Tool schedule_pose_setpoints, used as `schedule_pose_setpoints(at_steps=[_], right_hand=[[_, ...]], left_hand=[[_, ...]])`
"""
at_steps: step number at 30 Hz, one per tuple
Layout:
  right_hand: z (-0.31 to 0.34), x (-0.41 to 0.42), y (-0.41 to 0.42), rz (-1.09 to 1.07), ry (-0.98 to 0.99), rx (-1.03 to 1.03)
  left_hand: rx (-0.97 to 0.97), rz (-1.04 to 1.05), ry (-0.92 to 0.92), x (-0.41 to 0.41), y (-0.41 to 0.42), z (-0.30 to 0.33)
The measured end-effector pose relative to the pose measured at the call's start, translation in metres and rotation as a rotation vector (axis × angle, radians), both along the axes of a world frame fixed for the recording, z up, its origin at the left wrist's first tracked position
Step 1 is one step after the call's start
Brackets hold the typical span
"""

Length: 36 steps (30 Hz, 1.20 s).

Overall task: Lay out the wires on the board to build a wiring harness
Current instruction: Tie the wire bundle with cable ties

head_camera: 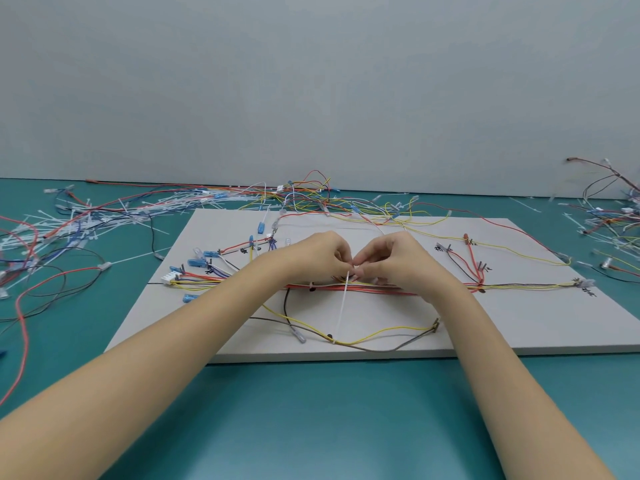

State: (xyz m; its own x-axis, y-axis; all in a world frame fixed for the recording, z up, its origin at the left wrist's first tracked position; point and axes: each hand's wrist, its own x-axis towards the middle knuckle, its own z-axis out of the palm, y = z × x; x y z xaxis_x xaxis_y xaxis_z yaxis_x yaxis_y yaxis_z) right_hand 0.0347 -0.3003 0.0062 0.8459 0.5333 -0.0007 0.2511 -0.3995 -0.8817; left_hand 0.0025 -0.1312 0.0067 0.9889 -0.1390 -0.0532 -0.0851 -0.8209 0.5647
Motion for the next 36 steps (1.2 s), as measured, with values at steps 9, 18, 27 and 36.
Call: schedule_pose_setpoints(at_steps=[9,18,27,36], right_hand=[[0.004,0.005,-0.008,-0.080,-0.083,-0.040],[-0.003,0.006,-0.002,-0.012,-0.219,-0.178],[-0.008,0.003,0.005,0.001,-0.201,-0.153],[-0.011,0.006,0.013,-0.012,-0.236,-0.147]], left_hand=[[0.078,-0.012,0.188,0.005,-0.004,0.008],[0.203,0.037,0.145,0.004,-0.011,0.005],[0.099,0.051,0.140,0.008,-0.009,0.004],[-0.043,0.117,0.126,0.012,-0.004,0.003]])
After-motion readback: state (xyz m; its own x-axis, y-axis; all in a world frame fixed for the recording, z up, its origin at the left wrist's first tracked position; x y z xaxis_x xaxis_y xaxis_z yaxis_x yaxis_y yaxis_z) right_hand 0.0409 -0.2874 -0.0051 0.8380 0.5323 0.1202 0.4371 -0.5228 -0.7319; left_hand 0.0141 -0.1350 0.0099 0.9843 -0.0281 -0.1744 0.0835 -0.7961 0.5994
